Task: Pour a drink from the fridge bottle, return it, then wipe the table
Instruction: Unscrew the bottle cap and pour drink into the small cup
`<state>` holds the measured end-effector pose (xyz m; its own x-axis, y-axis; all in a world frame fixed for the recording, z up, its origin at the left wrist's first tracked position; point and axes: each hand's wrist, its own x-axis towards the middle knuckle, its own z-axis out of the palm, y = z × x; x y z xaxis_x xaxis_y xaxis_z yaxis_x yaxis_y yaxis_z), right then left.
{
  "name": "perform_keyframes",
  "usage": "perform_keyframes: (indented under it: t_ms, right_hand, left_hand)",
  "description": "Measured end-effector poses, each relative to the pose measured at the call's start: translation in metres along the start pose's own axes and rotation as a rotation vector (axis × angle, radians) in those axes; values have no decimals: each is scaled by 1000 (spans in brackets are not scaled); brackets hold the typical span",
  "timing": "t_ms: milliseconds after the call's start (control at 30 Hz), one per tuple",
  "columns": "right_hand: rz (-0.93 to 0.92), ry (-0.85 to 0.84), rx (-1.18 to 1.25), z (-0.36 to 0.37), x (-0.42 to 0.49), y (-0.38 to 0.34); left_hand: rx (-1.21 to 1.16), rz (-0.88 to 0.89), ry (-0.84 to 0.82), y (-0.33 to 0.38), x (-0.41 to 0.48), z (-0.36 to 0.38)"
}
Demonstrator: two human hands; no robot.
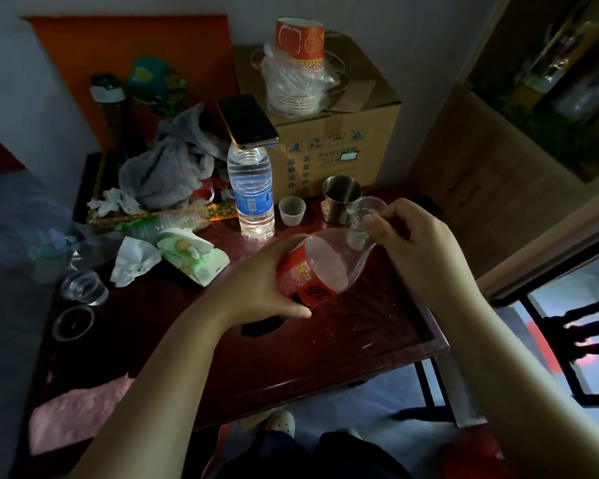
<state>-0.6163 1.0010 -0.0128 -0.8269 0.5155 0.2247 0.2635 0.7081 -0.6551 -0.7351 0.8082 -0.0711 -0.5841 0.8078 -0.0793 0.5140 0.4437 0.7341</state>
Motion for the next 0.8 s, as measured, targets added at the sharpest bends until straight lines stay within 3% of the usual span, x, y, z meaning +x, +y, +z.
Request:
perform_keyframes:
  t_ms: [267,467,567,700,800]
  right_hand:
    - [-289,-193,272,7,7,8]
    - [-365,-241,321,15,9,1]
    - [-264,-183,249,18,9,-5]
    - [-14,1,-54,28,11,-14]
    - [2,32,15,31,12,-18]
  left_hand:
    - [-113,-52,-91,-5,-11,-20]
    - [-163,-39,-262,-11,-13,-42]
    - [-113,-49,-213,-16,-11,-42]
    - [2,-52,-48,-17,-7,-31]
    - [35,-21,9,-18,-5,-27]
